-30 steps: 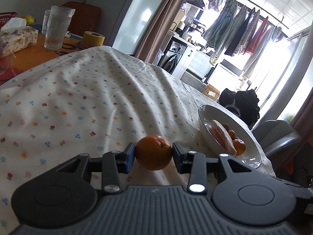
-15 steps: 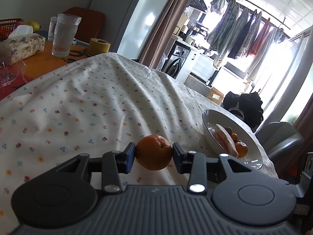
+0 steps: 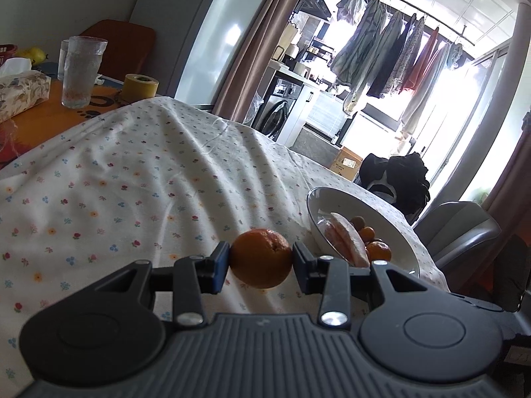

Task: Organize fruits
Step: 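Carry the orange and red apple in both tools over the white bowl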

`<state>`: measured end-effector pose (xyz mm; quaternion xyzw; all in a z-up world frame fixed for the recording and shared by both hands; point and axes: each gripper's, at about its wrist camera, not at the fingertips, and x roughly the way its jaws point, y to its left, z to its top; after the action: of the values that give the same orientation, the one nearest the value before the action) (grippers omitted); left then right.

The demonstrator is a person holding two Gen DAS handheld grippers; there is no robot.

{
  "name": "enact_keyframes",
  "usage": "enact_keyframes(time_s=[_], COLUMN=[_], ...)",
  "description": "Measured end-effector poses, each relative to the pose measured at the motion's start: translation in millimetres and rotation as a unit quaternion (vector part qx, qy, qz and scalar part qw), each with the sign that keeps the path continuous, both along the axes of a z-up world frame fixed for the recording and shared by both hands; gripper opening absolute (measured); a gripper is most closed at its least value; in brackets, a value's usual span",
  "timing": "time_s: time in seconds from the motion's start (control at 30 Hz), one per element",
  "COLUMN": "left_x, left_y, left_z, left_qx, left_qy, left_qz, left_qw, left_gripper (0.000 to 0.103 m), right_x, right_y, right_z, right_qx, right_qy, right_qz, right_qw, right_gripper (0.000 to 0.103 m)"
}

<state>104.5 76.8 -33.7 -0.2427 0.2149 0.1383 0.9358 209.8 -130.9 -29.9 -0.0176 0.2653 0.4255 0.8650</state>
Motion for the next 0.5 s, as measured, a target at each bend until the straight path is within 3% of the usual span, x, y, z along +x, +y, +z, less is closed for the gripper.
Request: enact_keyframes(time_s=[0.5], left_x=[21.3], left_y=[-26.0], left_z=[9.0], left_qx=[0.007], left_qy=[-0.006], left_qz=[-0.028], left_qw=[0.9996], left_gripper=[0.039], right_x=[14.2], right_y=[-36.8], right_z=[4.8], right_qx=[0.018], right_qy=[-0.008], right_qz=[-0.038], right_qw=[0.999], right_gripper=[0.023])
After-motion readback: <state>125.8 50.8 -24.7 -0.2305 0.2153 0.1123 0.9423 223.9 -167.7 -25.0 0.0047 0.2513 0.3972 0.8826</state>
